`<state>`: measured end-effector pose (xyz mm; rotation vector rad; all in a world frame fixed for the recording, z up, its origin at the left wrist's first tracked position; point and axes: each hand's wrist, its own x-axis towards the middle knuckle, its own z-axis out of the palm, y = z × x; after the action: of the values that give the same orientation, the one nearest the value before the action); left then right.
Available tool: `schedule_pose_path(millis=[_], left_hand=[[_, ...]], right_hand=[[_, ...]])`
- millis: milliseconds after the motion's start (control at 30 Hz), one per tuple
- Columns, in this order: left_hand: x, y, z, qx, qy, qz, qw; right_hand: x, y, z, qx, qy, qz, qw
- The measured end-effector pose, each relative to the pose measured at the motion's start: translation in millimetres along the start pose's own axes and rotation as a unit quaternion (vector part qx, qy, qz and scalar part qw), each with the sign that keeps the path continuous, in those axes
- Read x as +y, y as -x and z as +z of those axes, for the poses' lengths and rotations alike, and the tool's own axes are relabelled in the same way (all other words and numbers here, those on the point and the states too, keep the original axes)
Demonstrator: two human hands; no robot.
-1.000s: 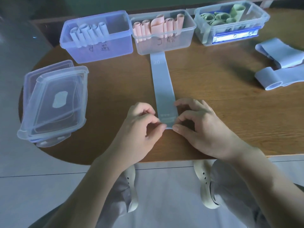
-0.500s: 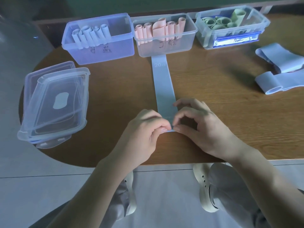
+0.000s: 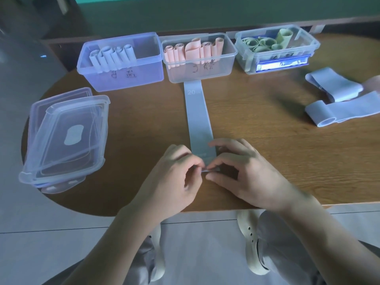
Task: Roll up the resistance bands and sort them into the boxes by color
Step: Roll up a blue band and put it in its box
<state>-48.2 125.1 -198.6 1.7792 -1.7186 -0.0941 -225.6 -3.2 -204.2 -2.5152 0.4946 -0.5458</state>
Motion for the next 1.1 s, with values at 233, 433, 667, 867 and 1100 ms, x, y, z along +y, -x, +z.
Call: schedule_pose_path(millis=[233,433,667,867,1100], left_hand=[[-7.4,-2.5,-1.9,-0.013,0.025,-0.024,0.999],[-9.9,-5.3,-2.7,-0.001,0.053,-0.067,0.996],[-7.2,-2.8,0.5,0.002,0.001,-0.035,0.999],[-5.8,-2.9,2.5,0.008,-0.029,-0.022,0.999],[-4.9,-6.8,9.0,0.025,-0.015,-0.086,0.996]], right_hand=[[1.4,-7.8,3.3,0.02,-0.035,0.041,0.998],[-1.4,-8.2,3.8,0.019,-0.038,0.062,0.997],[-2.7,-12.3,-1.3,0.016,-0.069,0.112,0.991],[0.0,-11.7,4.3,0.025,-0.021,0.053,0.998],[-0.5,-12.0,7.5,0.054,-0.031,0.075,0.995]])
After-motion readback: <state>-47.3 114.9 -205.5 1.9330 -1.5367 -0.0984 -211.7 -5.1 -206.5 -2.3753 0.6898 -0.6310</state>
